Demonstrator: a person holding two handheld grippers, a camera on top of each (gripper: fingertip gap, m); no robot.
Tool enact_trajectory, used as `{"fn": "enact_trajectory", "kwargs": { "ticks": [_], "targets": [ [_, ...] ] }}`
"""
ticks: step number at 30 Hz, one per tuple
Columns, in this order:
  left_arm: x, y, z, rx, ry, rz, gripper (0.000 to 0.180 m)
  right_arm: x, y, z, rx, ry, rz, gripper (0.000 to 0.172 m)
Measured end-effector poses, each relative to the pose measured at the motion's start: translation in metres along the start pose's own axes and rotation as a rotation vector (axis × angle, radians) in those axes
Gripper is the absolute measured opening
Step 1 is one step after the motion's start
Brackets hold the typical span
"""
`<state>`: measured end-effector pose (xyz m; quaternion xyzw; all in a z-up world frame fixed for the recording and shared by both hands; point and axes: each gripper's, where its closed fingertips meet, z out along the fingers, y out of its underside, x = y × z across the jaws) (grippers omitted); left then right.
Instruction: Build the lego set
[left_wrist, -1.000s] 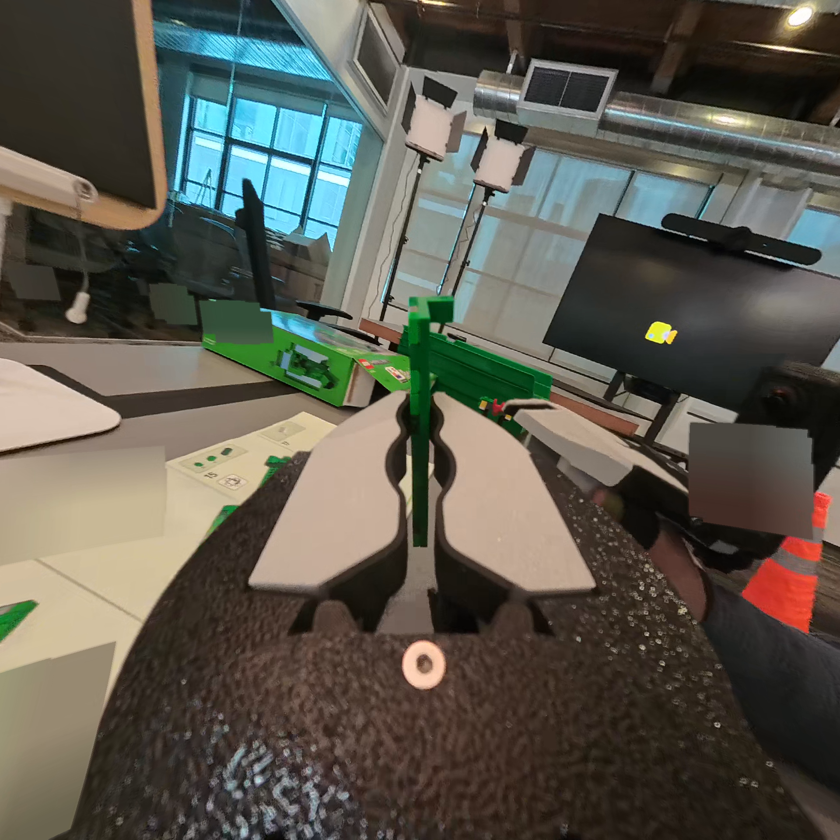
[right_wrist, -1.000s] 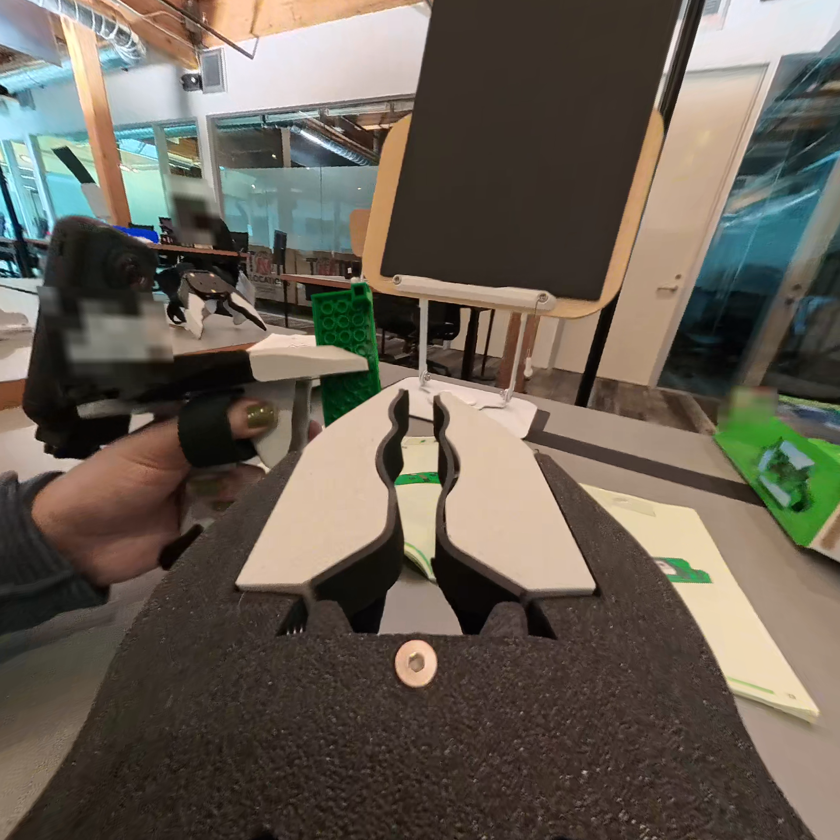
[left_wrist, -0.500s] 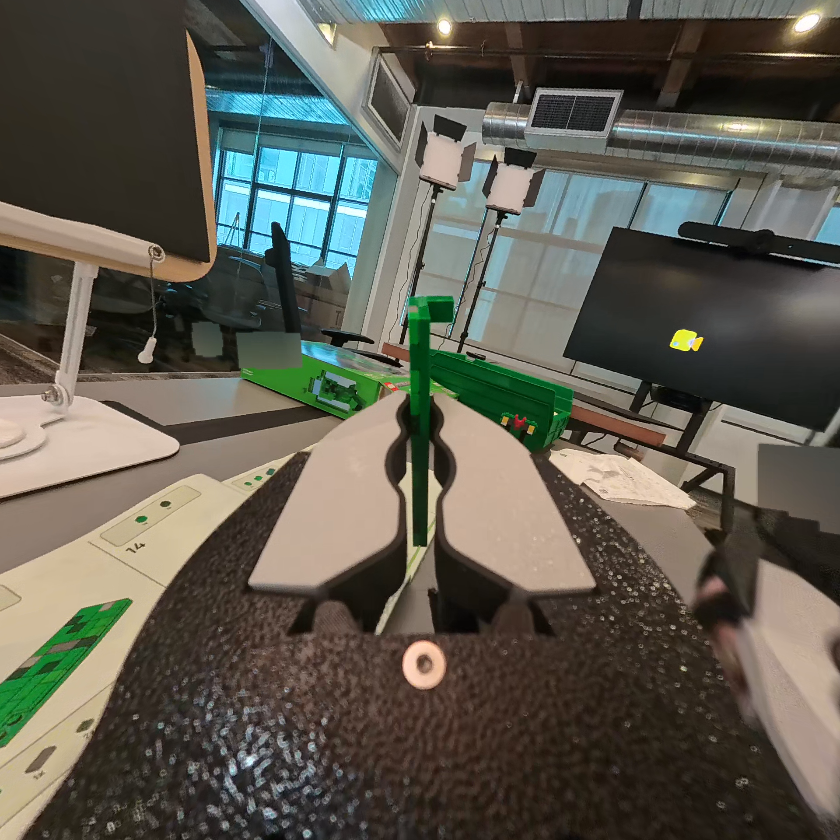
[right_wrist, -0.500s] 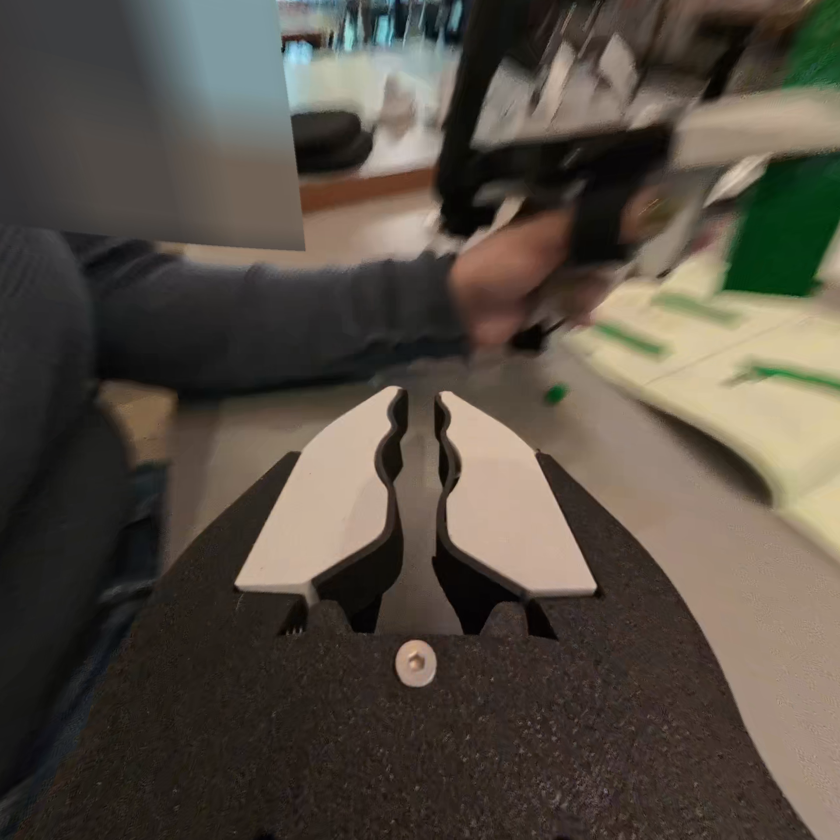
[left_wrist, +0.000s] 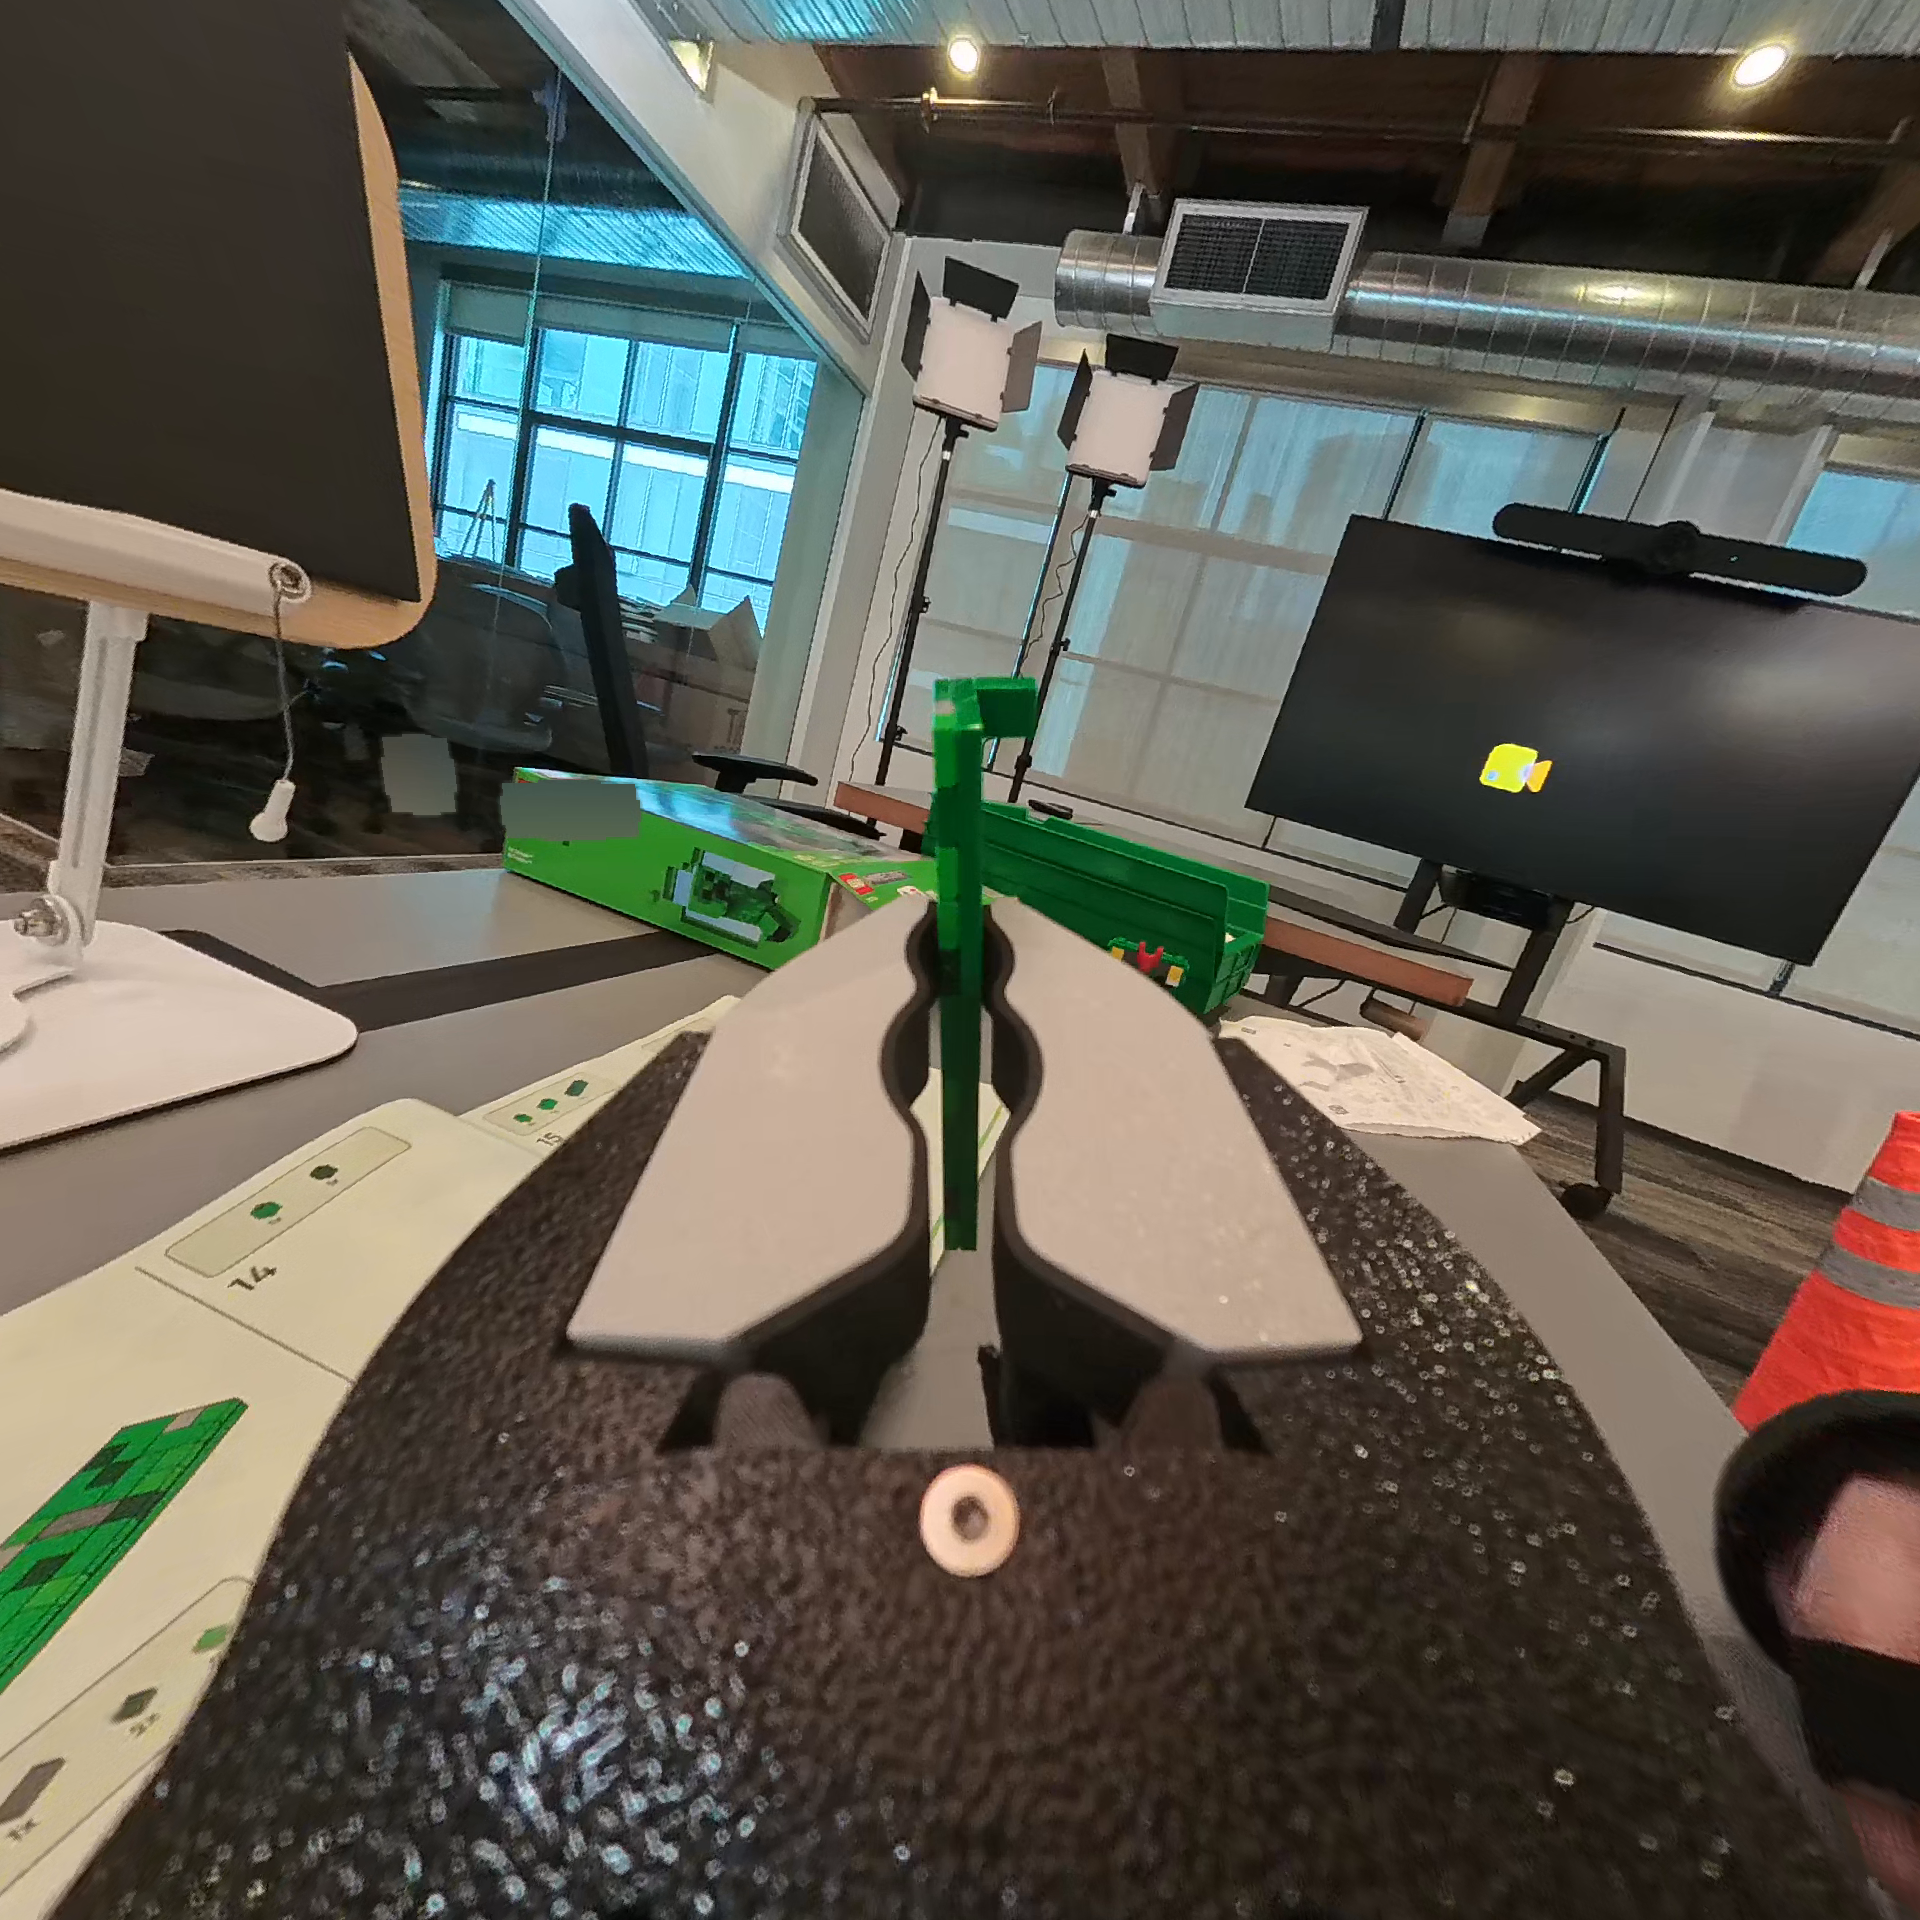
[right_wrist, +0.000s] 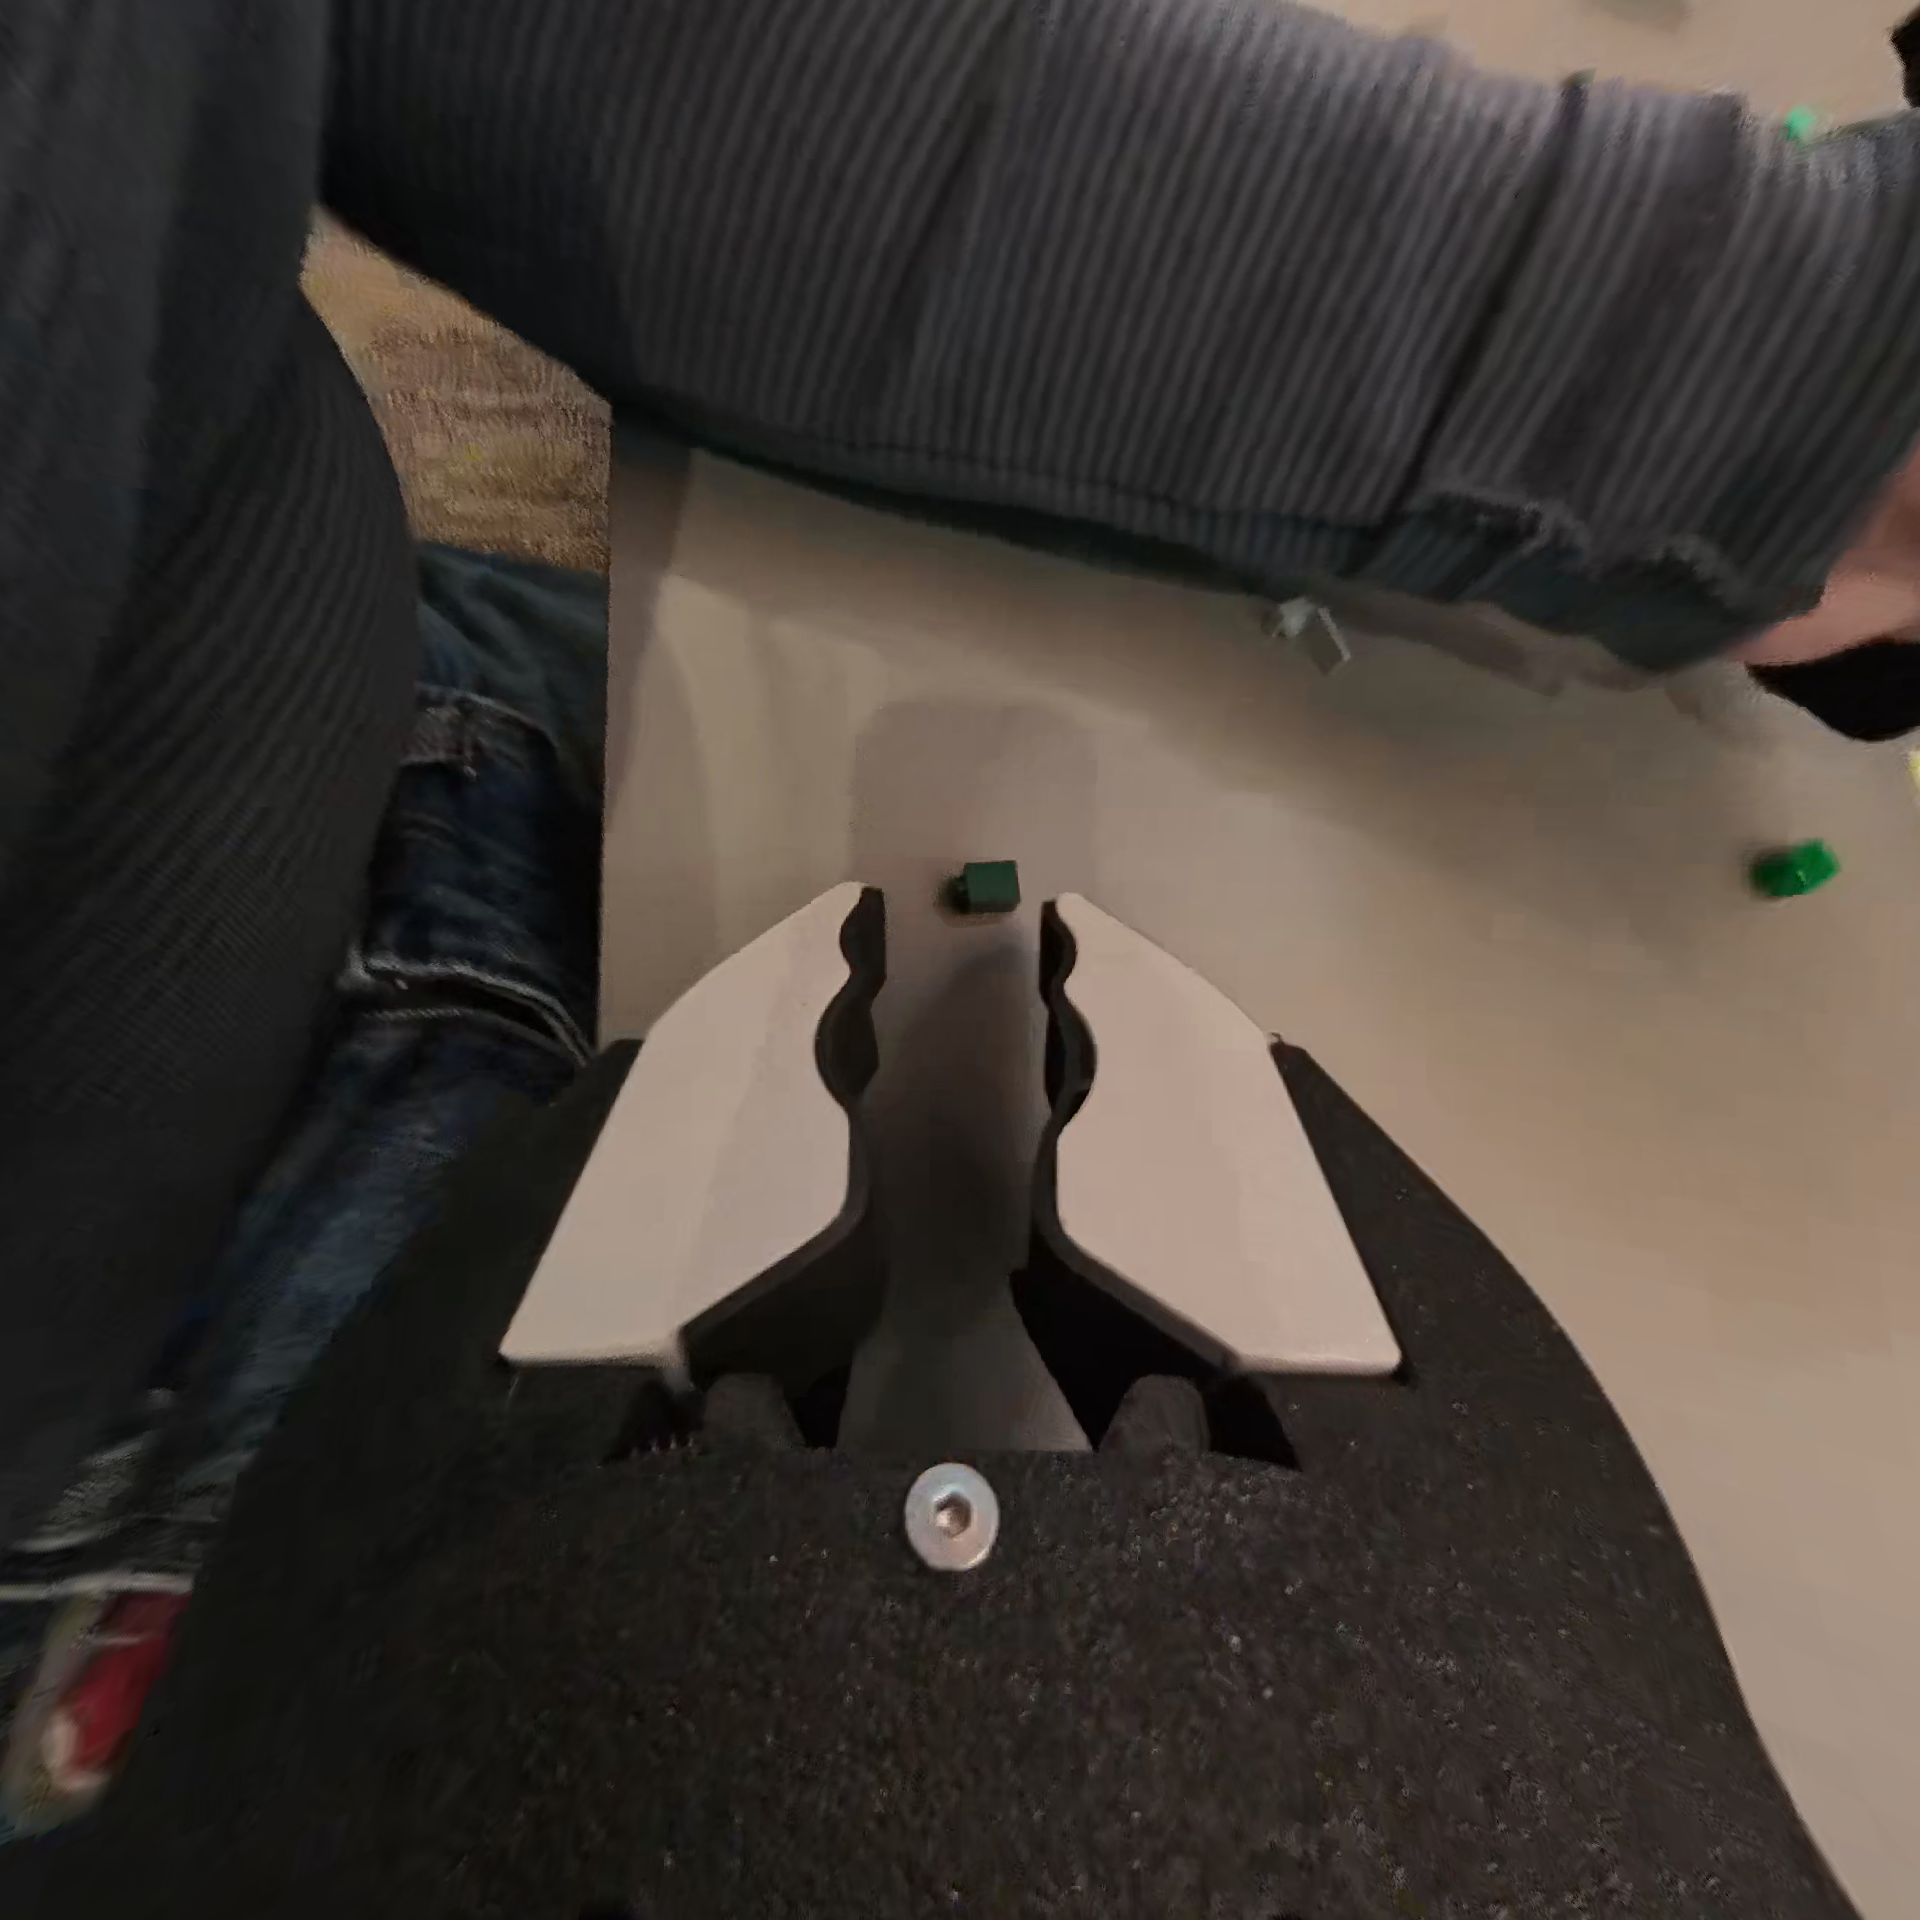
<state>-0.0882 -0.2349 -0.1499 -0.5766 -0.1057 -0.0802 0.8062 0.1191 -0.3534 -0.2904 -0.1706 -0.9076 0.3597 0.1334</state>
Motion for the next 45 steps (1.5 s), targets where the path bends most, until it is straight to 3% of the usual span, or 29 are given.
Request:
{"fn": "enact_trajectory", "kwargs": {
  "ticks": [3, 5, 8, 11, 14, 16, 19, 24, 28, 33, 38, 45],
  "targets": [
    [-0.001, -0.002, -0.001, 0.004, 0.002, -0.002, 0.005, 0.002, 0.003, 0.007, -0.027, -0.056, -0.032, 0.032],
    [-0.002, -0.003, -0.002, 0.007, 0.001, -0.006, 0.005, 0.002, 0.002, 0.010, -0.027, -0.087, -0.021, 0.016],
    [-0.004, -0.004, -0.003, 0.012, -0.003, -0.009, 0.005, 0.018, 0.002, 0.009, -0.019, -0.024, 0.032, 0.012],
    [-0.005, -0.004, -0.003, 0.016, -0.006, -0.014, 0.005, 0.068, 0.014, -0.007, 0.008, 0.238, 0.195, 0.012],
    [-0.004, -0.002, -0.001, 0.008, -0.002, -0.015, 0.006, 0.124, 0.057, -0.040, -0.091, 0.610, 0.418, 0.012],
    [-0.002, 0.000, 0.000, 0.001, 0.002, -0.015, 0.005, 0.141, 0.081, -0.059, -0.146, 0.752, 0.535, 0.012],
    [0.000, 0.002, 0.002, -0.009, 0.010, -0.013, 0.006, 0.147, 0.088, -0.064, -0.115, 0.770, 0.595, 0.012],
    [0.001, 0.002, 0.002, 0.000, 0.027, -0.032, 0.005, 0.147, 0.084, -0.061, -0.093, 0.729, 0.547, 0.028],
    [-0.001, 0.002, 0.002, -0.002, 0.021, -0.038, 0.006, 0.139, 0.087, -0.059, -0.090, 0.652, 0.587, 0.028],
    [0.000, 0.005, 0.003, -0.011, 0.027, -0.043, 0.006, 0.140, 0.092, -0.076, -0.082, 0.705, 0.604, 0.022],
    [0.001, 0.007, 0.004, -0.020, 0.029, -0.041, 0.006, 0.129, 0.099, -0.076, -0.113, 0.717, 0.773, 0.014],
    [0.003, 0.010, 0.006, -0.030, 0.042, -0.046, 0.006, 0.125, 0.092, -0.071, -0.155, 0.735, 0.715, 0.009]
  ]
}}
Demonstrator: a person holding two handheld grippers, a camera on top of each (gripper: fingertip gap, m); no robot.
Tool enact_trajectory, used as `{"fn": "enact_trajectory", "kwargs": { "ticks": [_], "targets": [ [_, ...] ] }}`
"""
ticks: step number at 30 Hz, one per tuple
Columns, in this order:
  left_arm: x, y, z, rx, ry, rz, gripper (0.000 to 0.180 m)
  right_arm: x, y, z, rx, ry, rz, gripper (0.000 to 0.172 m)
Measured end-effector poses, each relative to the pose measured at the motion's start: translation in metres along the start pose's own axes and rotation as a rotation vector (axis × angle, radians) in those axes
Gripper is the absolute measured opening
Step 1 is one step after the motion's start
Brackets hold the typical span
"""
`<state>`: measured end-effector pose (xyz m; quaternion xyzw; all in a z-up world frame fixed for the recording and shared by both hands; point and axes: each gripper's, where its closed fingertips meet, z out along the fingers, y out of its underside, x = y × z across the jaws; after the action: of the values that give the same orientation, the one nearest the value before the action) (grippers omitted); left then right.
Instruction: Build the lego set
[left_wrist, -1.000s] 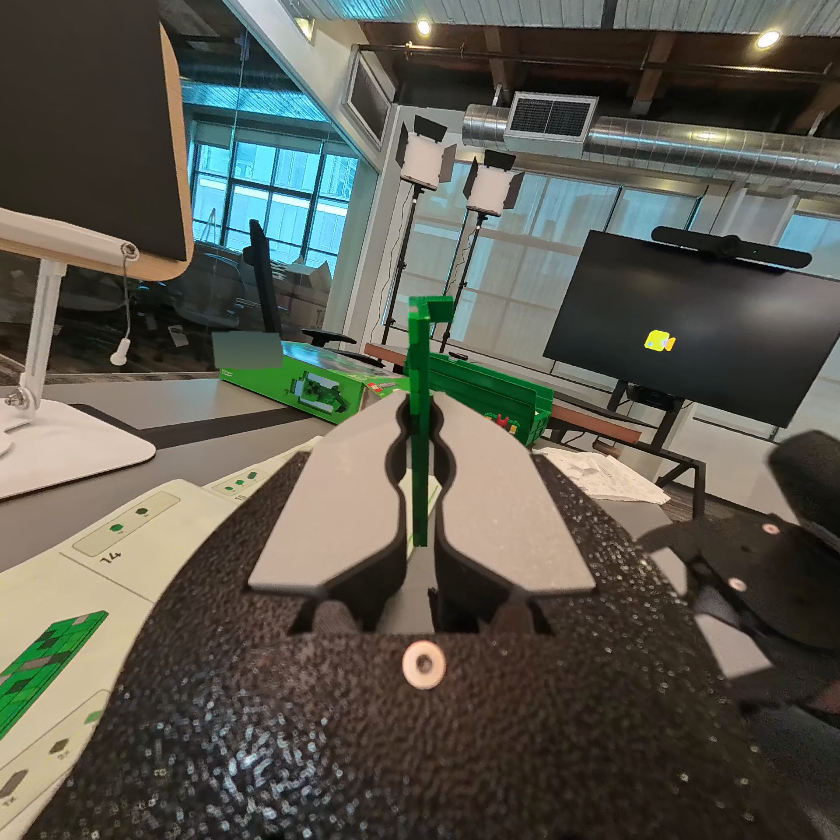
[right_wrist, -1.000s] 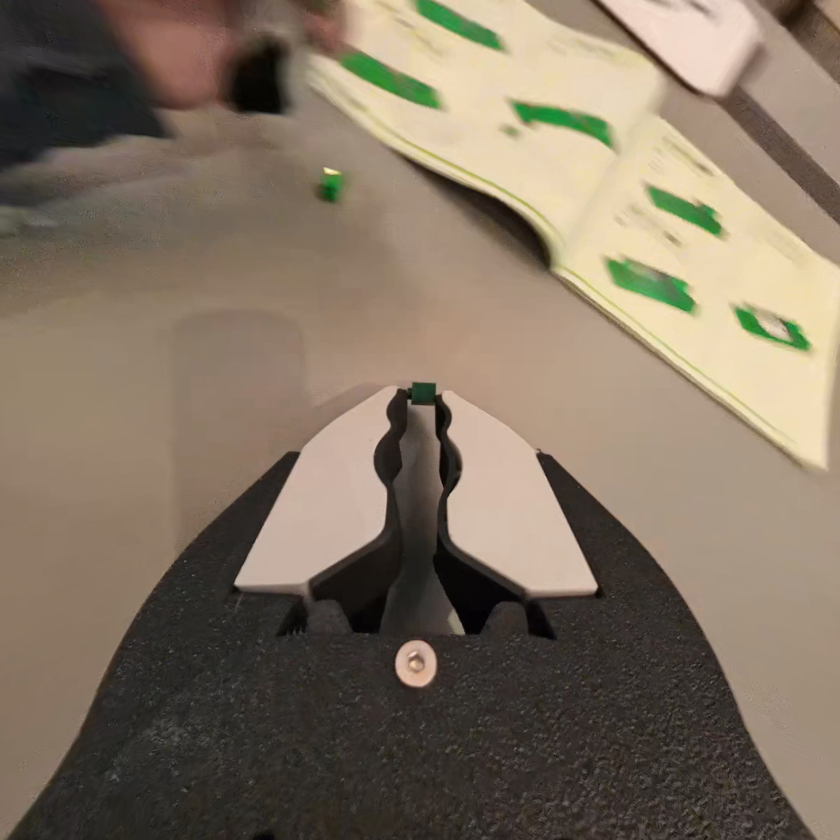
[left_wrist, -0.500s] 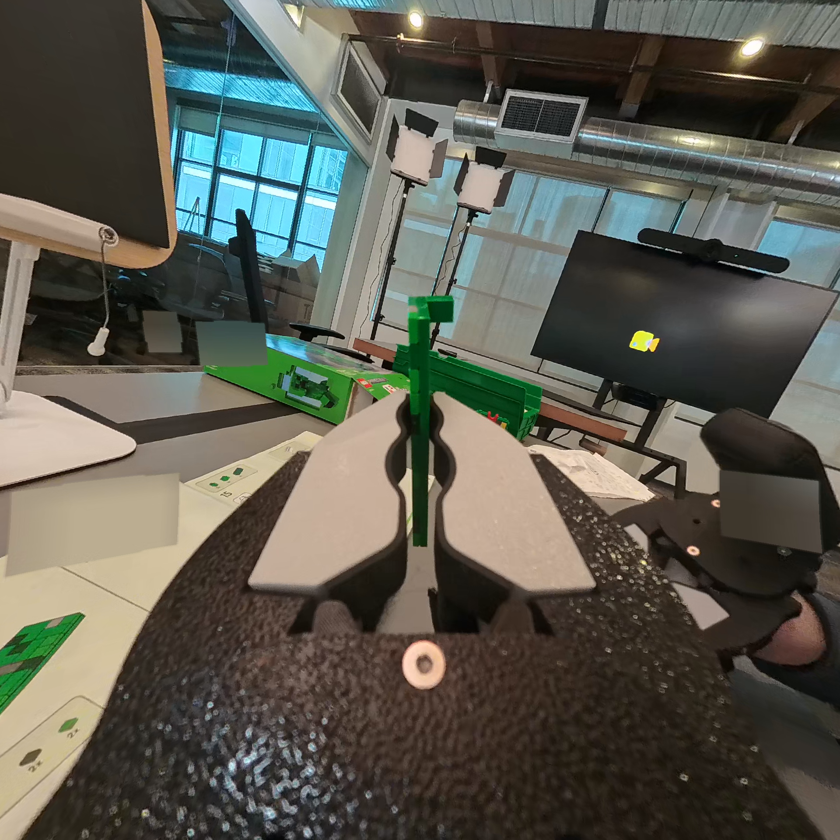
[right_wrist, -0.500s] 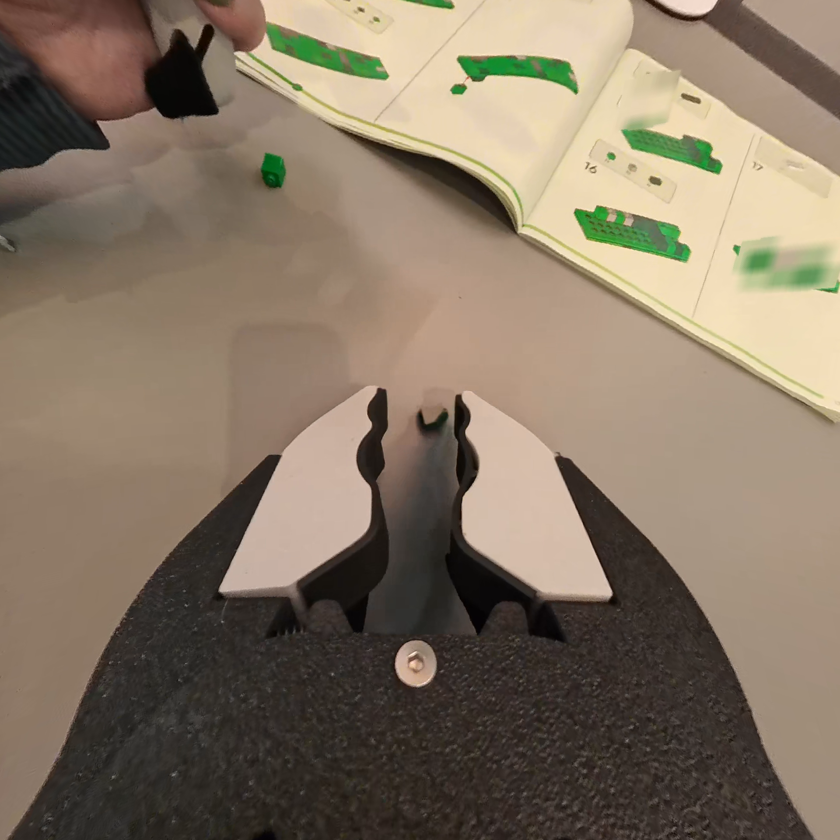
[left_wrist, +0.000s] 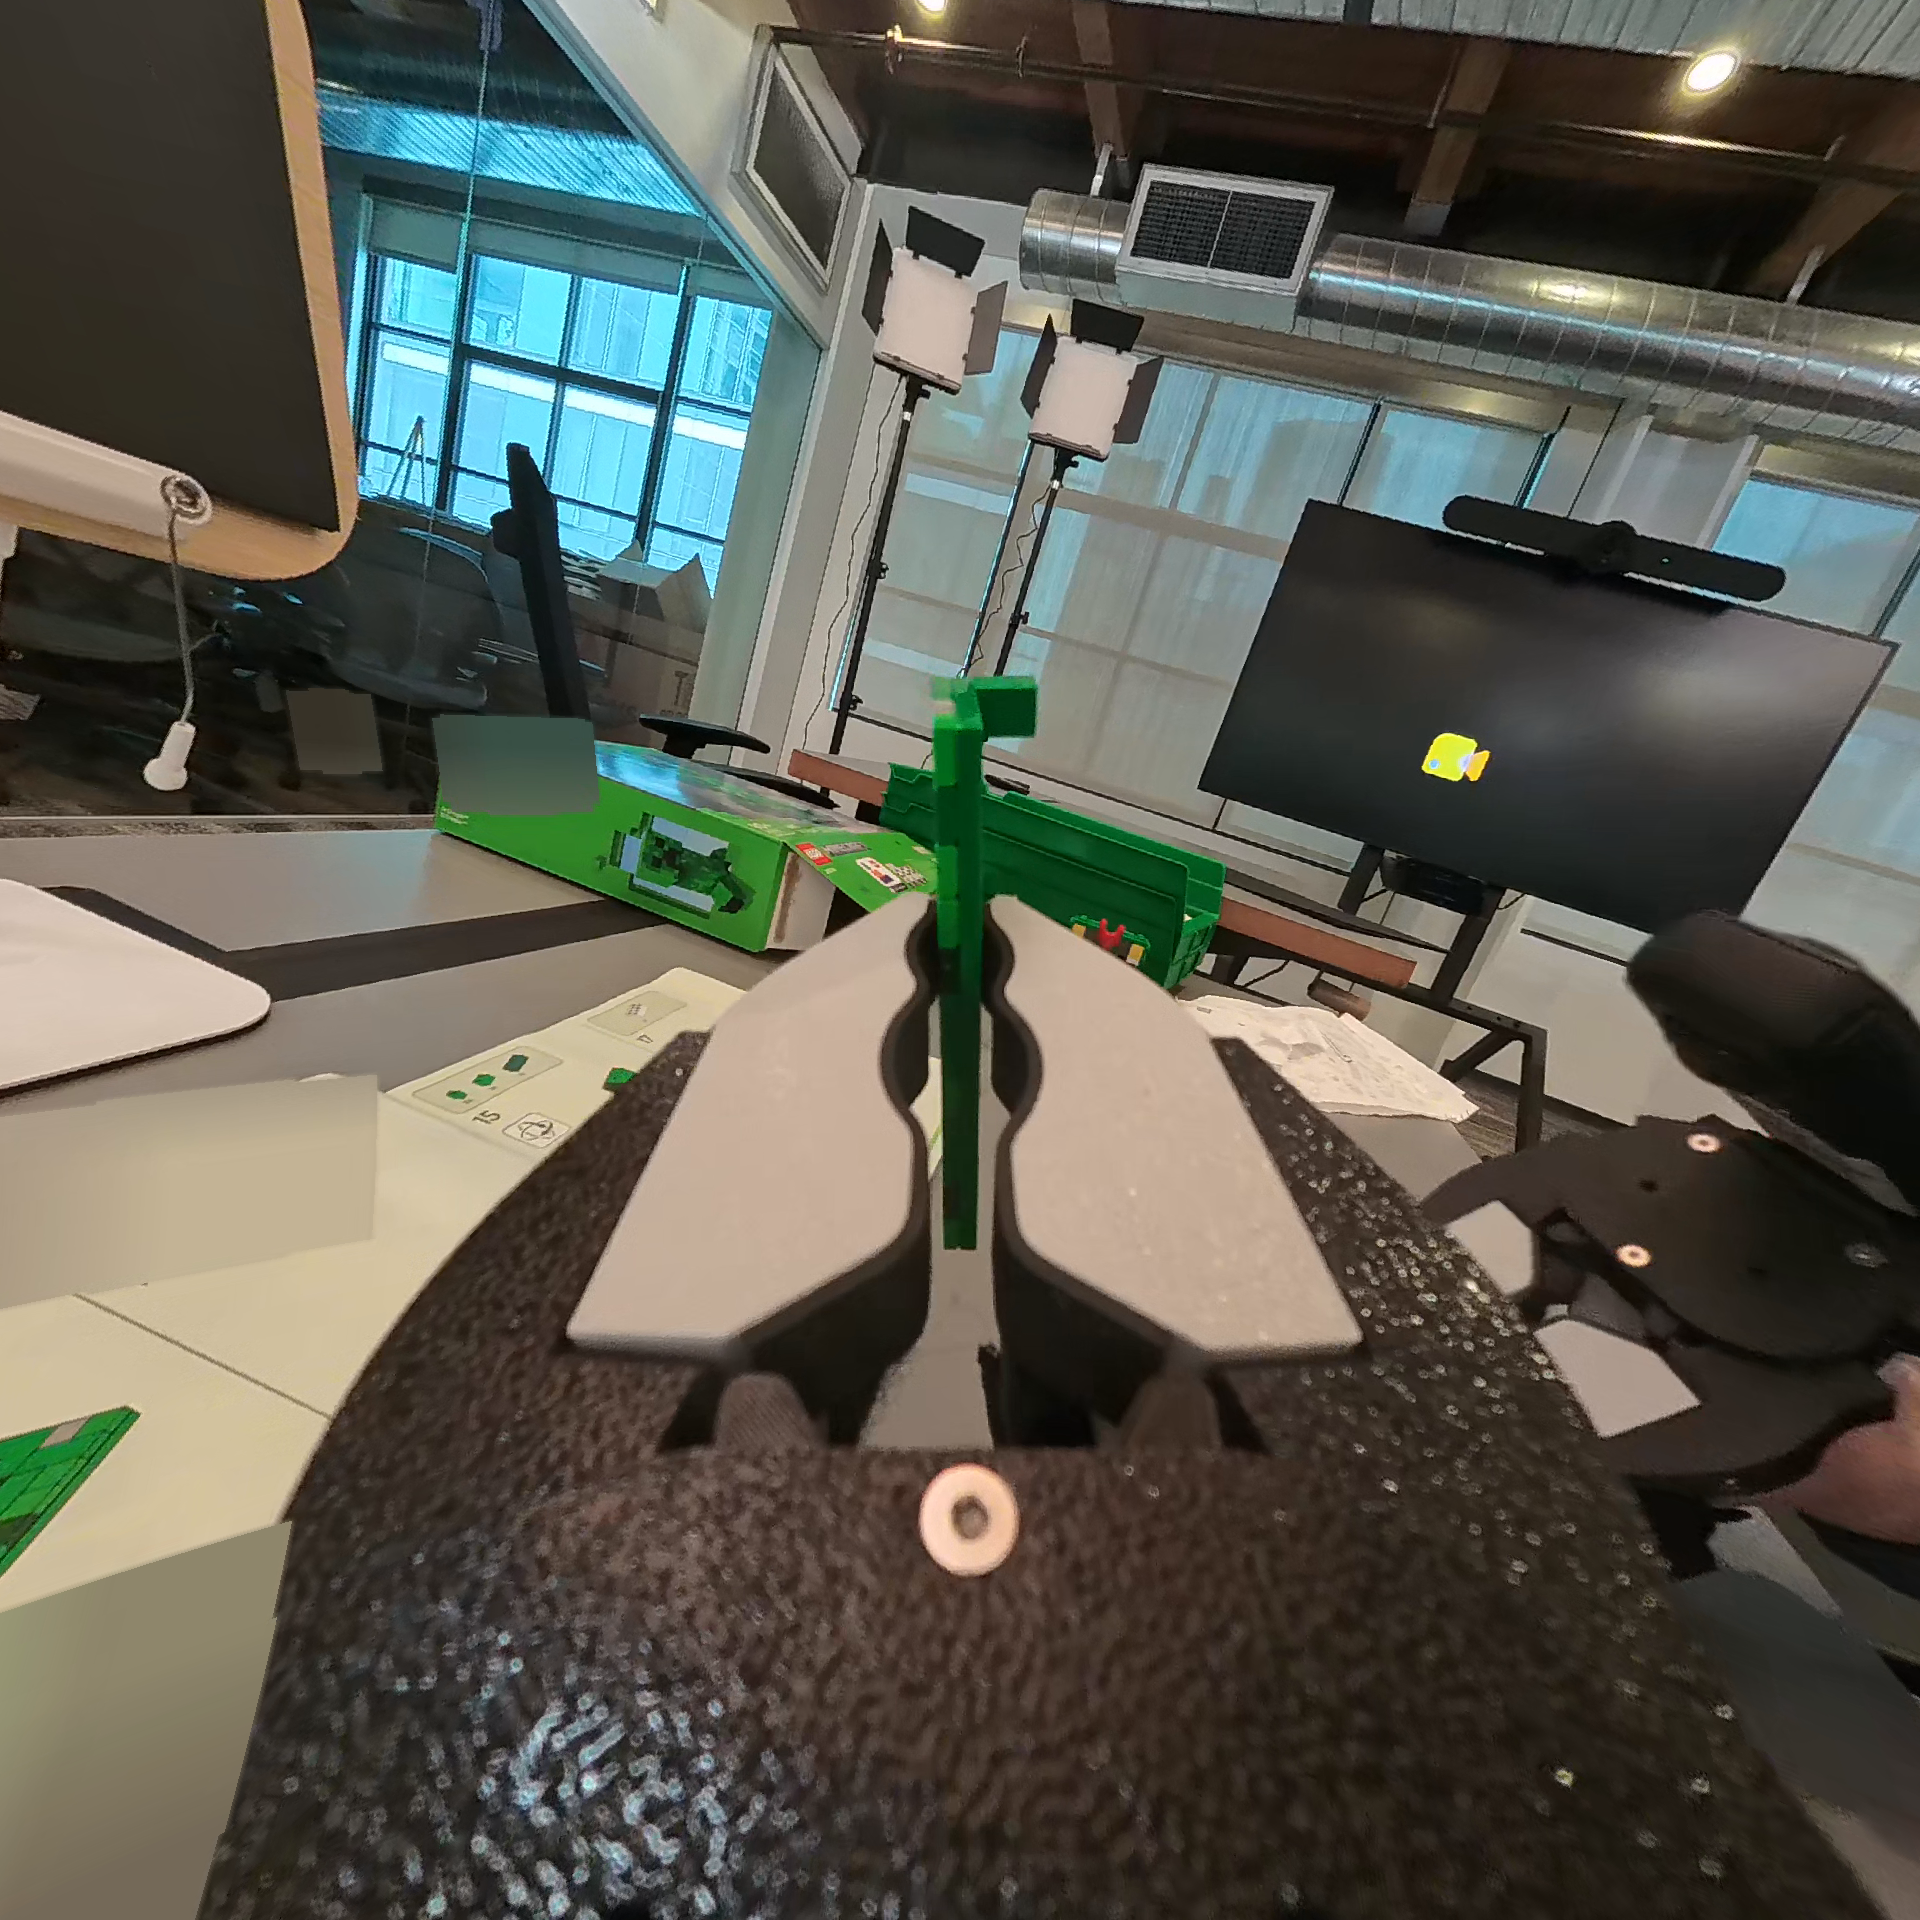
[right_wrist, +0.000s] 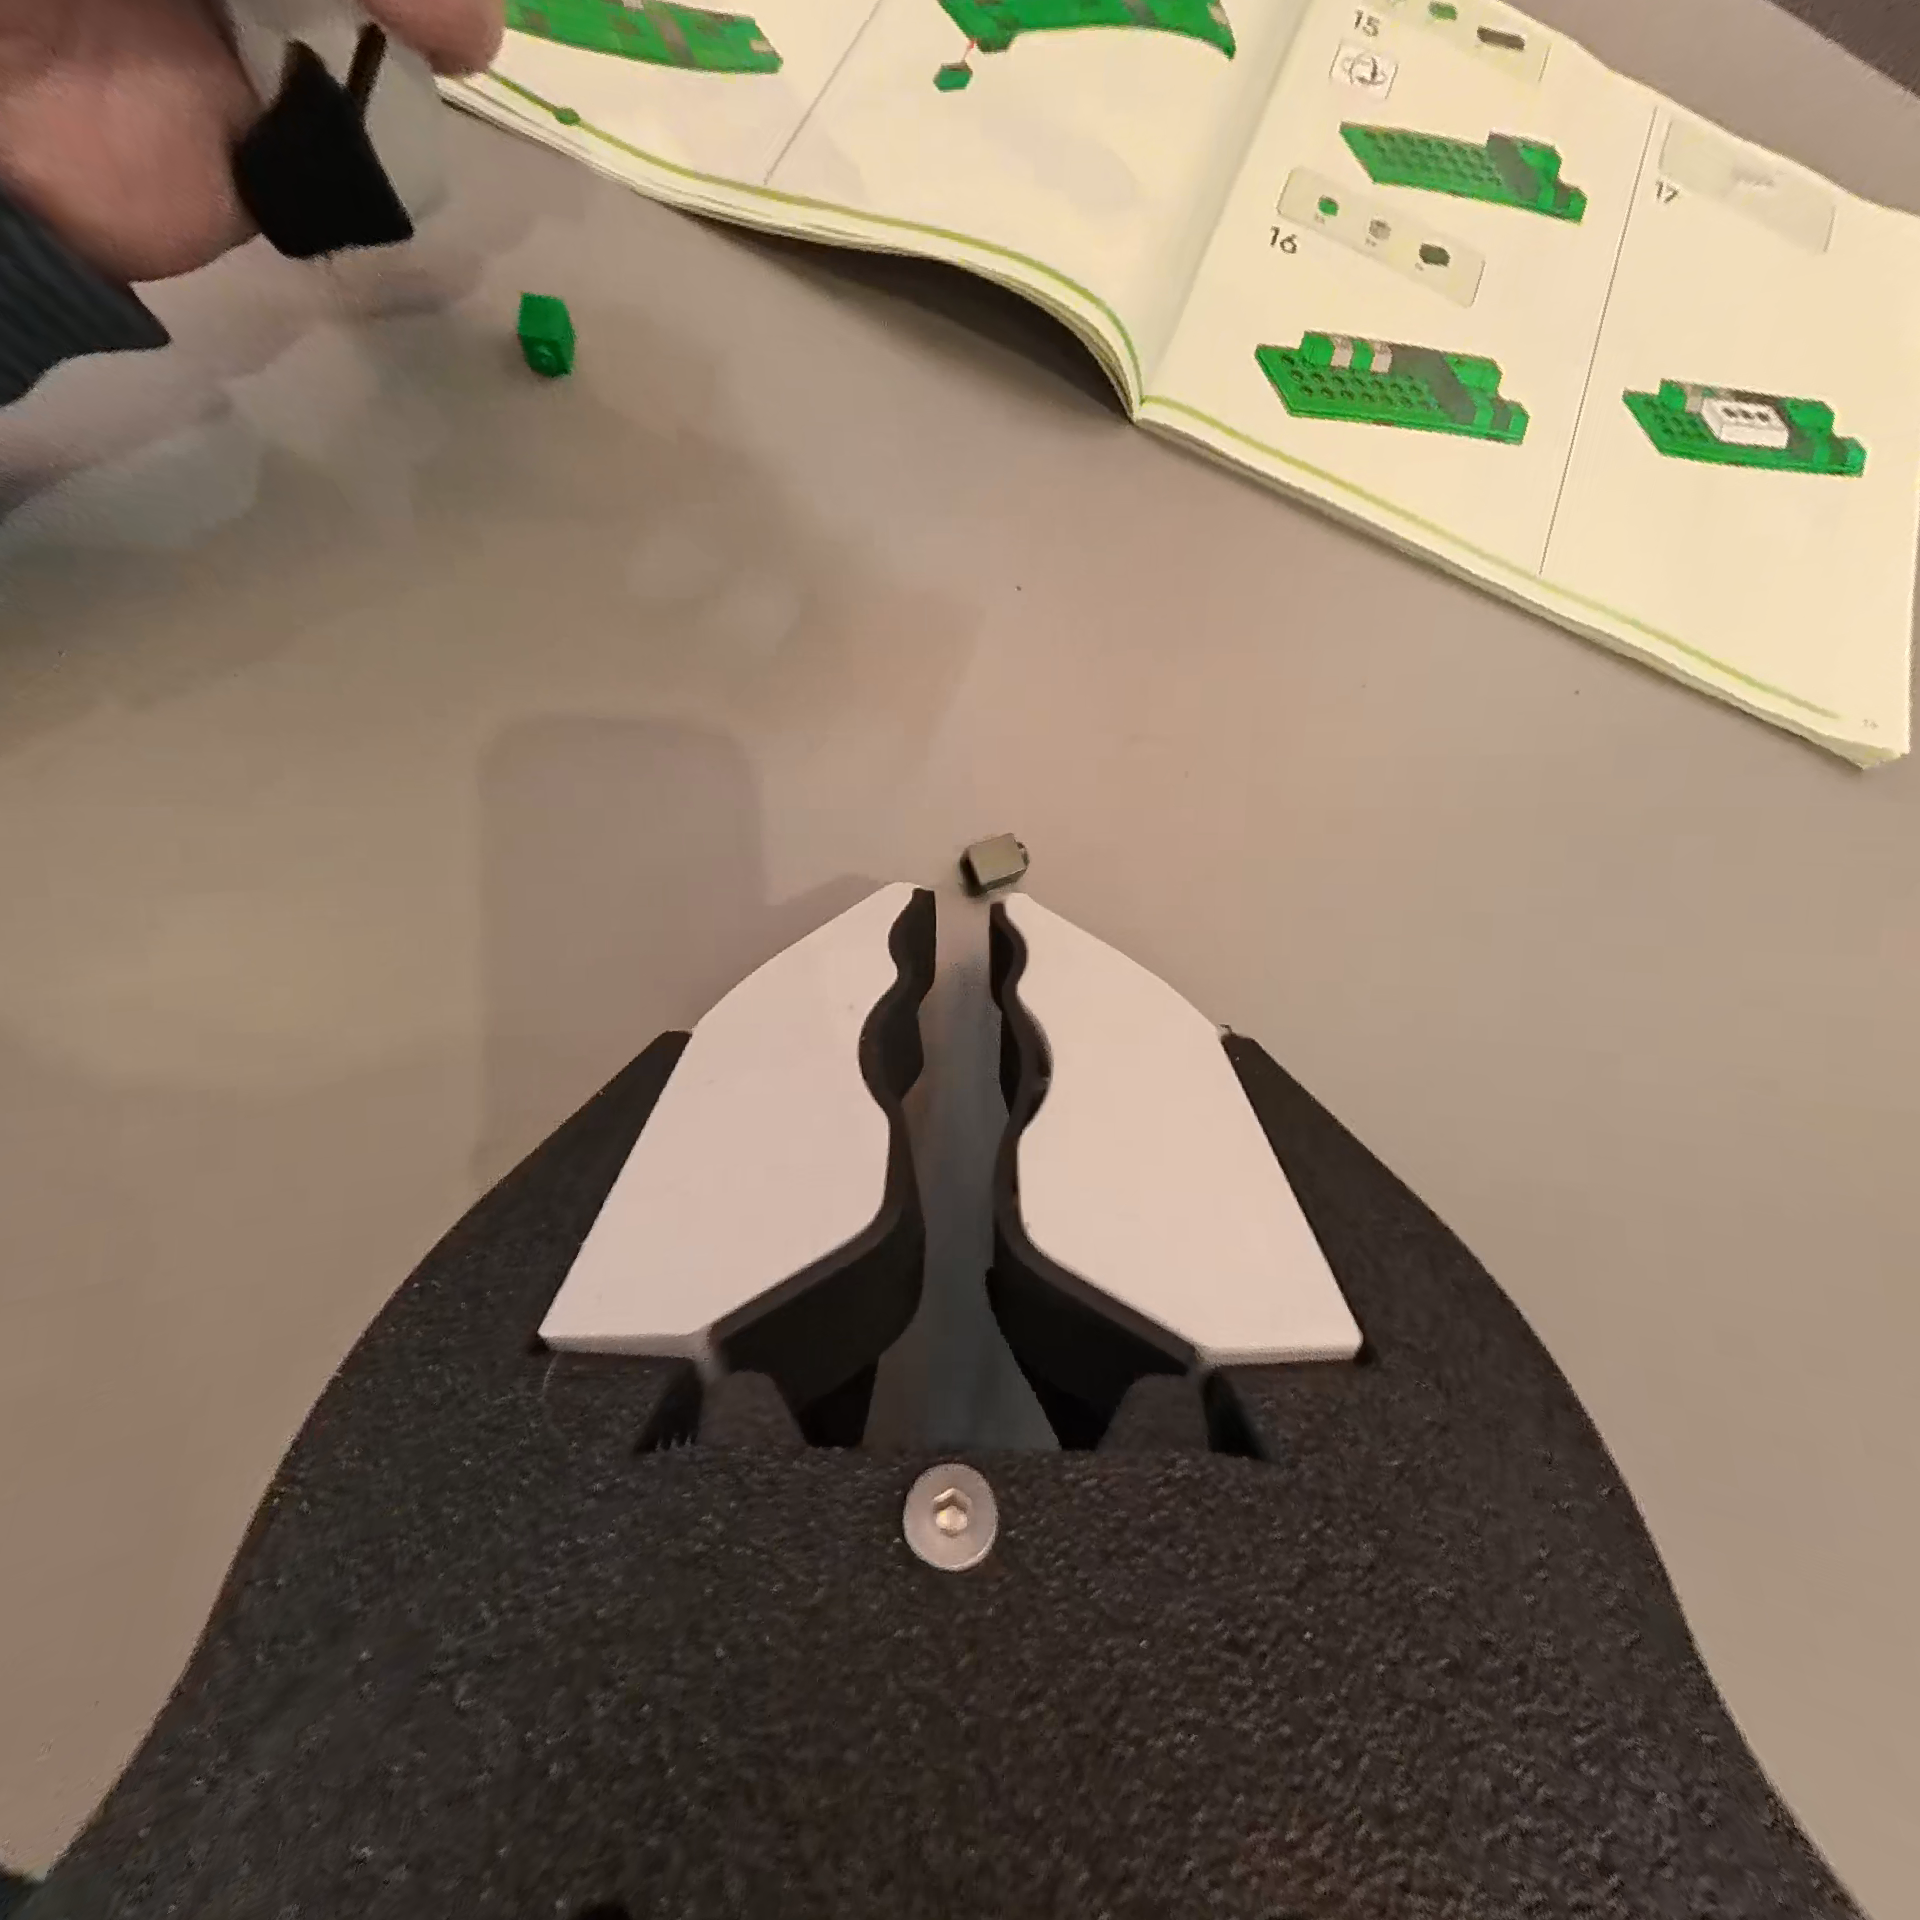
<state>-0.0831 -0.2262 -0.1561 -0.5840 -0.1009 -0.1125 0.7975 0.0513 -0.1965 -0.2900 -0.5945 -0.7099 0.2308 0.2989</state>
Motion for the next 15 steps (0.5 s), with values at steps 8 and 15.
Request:
{"fn": "enact_trajectory", "kwargs": {
  "ticks": [8, 15],
  "targets": [
    [0.000, -0.001, -0.001, 0.005, 0.003, -0.010, 0.005, 0.003, 0.001, 0.010, -0.037, -0.011, 0.065, 0.015],
    [0.002, 0.002, 0.001, -0.008, 0.014, -0.009, 0.006, 0.005, -0.003, 0.018, -0.057, 0.005, 0.018, 0.013]
  ]
}}
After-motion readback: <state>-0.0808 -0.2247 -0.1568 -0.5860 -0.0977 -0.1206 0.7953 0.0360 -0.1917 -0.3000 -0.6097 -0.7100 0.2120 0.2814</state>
